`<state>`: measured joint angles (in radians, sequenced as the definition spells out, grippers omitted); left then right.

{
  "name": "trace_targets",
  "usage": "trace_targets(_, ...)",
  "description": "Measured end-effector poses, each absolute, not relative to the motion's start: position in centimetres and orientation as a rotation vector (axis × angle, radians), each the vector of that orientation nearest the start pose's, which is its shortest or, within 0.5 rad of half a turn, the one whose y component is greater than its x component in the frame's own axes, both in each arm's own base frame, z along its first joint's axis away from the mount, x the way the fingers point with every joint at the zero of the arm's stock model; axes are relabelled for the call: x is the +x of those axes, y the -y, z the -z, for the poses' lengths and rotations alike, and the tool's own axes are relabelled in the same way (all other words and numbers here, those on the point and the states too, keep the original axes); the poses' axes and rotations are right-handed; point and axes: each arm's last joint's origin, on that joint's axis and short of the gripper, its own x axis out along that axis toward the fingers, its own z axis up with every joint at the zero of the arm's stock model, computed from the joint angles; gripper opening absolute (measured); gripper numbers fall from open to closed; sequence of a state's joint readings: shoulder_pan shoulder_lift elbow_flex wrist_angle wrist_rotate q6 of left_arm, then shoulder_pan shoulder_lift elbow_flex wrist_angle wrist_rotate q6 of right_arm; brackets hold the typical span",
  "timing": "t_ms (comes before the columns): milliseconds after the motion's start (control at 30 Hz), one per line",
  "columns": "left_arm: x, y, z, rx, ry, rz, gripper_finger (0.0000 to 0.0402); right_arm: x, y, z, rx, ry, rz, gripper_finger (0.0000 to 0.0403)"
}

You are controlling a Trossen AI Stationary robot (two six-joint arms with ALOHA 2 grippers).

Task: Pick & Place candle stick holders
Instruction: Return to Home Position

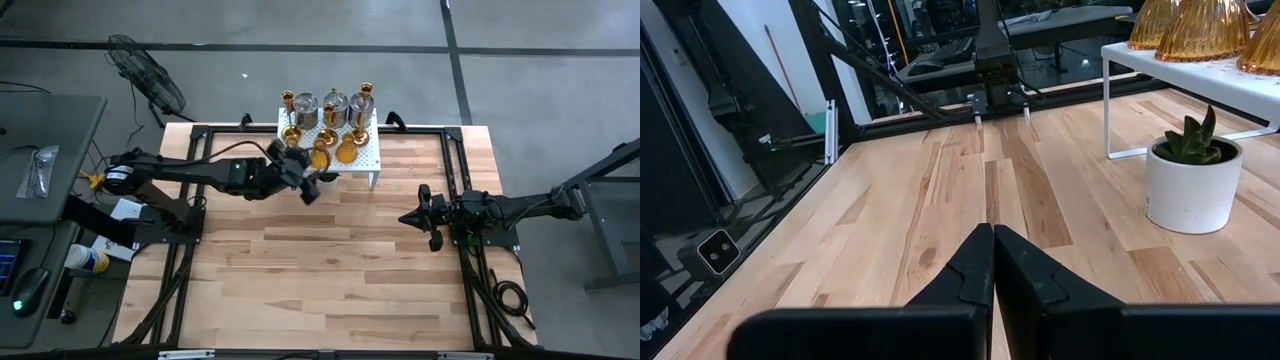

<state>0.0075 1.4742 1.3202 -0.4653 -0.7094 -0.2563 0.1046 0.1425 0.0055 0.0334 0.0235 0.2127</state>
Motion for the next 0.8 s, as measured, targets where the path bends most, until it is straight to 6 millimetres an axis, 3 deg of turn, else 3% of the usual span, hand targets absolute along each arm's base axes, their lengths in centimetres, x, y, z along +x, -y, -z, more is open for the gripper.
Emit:
trace_targets(233,32.4,-1.3,-29.0,-0.056,-0.557,-0.433,0.0152,10.5,-1.0,-15.7,0.205,-0.112,-0.07,0.0003)
trace_targets(467,32.2,-1.4,-26.1,-0.009,-0.493,-0.457,0.0018,10.5,-1.0,-15.7,0.205,-0.112,-0.07,0.0003)
trace_targets(800,32.1,-2.8,-25.9,-0.02,-0.461,-0.516,0.0002,10.5,-1.0,-15.7,0.206,-0.112,-0.07,0.0003)
